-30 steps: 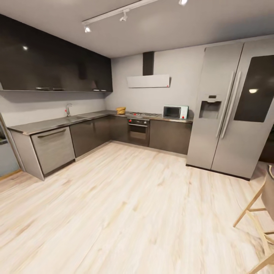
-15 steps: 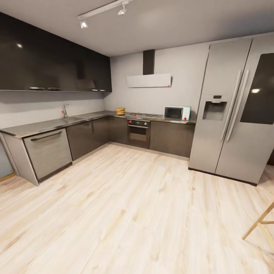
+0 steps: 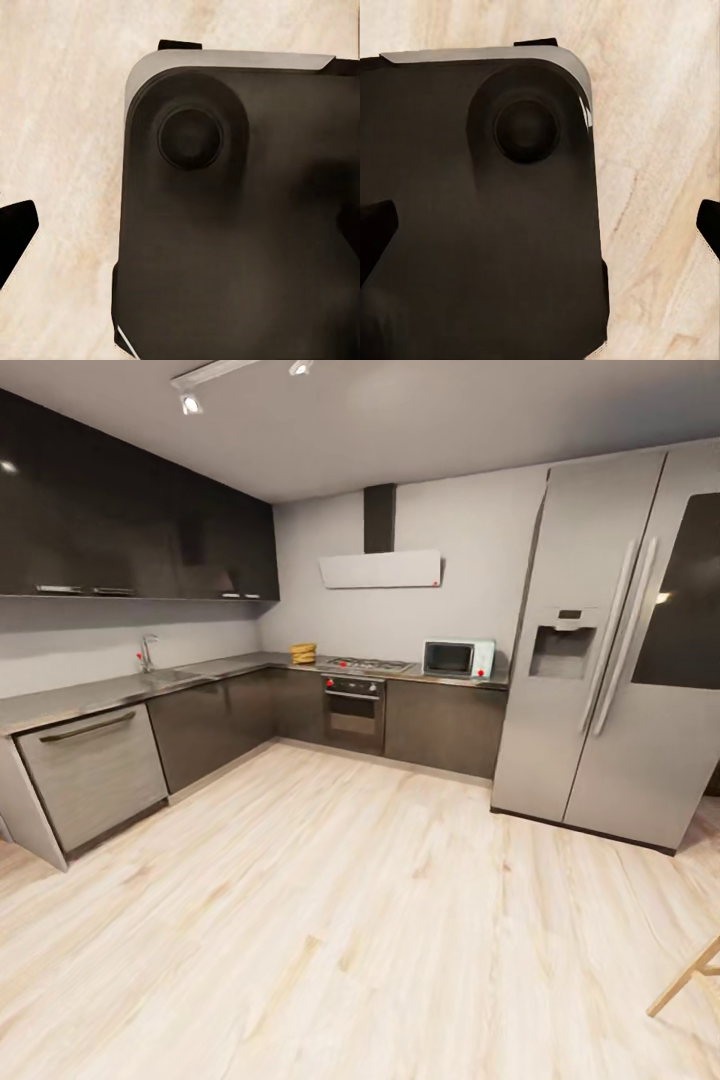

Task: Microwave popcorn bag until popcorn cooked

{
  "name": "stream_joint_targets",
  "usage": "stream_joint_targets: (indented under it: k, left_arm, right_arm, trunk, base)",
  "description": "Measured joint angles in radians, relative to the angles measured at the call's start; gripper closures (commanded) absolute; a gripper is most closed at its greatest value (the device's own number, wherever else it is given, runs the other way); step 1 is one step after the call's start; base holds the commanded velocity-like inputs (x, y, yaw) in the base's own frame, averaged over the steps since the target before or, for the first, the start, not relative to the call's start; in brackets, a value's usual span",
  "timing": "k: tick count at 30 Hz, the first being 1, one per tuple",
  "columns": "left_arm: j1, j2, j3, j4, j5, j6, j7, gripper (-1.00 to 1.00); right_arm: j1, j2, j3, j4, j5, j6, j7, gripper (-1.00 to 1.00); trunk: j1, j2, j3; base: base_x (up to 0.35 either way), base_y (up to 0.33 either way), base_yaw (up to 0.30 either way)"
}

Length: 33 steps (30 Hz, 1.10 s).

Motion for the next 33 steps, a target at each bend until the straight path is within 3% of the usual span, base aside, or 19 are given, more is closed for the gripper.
stream_joint_targets:
  k: [33]
  left_arm:
    - [0.000, 0.000, 0.000, 0.000, -0.001, -0.005, 0.000, -1.00]
  right_arm:
    - [0.000, 0.000, 0.000, 0.000, 0.000, 0.000, 0.000, -1.00]
  trunk:
    - [0.000, 0.000, 0.000]
  base:
    - [0.332, 0.000, 0.000]
